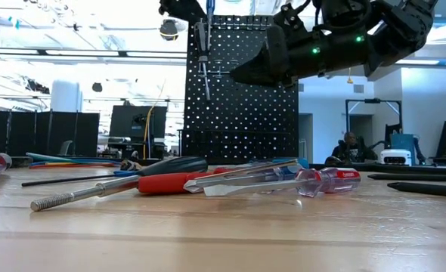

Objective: Hang tools onto peg board
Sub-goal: Hang the top red t handle screwdriver on the black peg board

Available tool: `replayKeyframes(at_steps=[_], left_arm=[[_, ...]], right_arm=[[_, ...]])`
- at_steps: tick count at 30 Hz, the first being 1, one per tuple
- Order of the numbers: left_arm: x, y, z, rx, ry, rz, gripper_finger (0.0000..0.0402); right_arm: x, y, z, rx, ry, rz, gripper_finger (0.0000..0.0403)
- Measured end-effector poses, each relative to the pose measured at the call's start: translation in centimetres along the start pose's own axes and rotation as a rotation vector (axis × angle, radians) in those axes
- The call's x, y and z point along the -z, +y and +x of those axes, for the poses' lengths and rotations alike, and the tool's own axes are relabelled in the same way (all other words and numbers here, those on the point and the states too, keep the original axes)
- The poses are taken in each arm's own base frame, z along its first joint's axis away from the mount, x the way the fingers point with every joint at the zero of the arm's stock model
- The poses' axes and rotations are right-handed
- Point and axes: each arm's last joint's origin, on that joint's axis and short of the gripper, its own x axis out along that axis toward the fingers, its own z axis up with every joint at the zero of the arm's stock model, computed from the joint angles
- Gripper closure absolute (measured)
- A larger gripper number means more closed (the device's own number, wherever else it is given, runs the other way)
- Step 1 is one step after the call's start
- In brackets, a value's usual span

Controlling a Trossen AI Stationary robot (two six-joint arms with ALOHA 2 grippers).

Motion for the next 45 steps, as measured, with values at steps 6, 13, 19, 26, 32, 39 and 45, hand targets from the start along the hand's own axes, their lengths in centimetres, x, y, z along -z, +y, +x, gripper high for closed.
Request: replayKeyframes(at_steps=[6, 13, 19, 26, 32, 39, 45], left_arm=[[0.1, -0.5, -3.7, -0.013, 0.047, 0.004, 0.0117], [3.4, -6.0, -3.0, 0.150, 0.067, 0.067, 0.0116], [8.8, -12.3, -0.8, 0.184, 0.141, 0.130, 0.0116], [14.8, -16.5, -0.2, 0.240, 0.299, 0.115, 0.0116], [20.4, -17.8, 0.2, 0.395, 0.418, 0.110, 0.0116], [23.9, -18.6, 0.6, 0.473, 0.314, 0.212, 0.0116], [24.3, -18.8, 1.1, 0.511, 0.300, 0.221, 0.0117]], right_arm=[[0.2, 0.0, 0.0, 0.000, 0.018, -0.012, 0.0274], [0.2, 0.0, 0.0, -0.001, 0.020, -0.039, 0.0274], [0.6, 0.0, 0.0, -0.003, 0.057, -0.056, 0.0274], [0.9, -0.1, -0.3, -0.007, 0.134, -0.088, 0.0274], [-0.2, -0.4, -1.1, -0.015, 0.147, -0.092, 0.0274], [-0.8, -0.5, -1.5, -0.015, 0.132, -0.073, 0.0238], [-0.6, -0.5, -1.4, -0.016, 0.149, -0.079, 0.0192]])
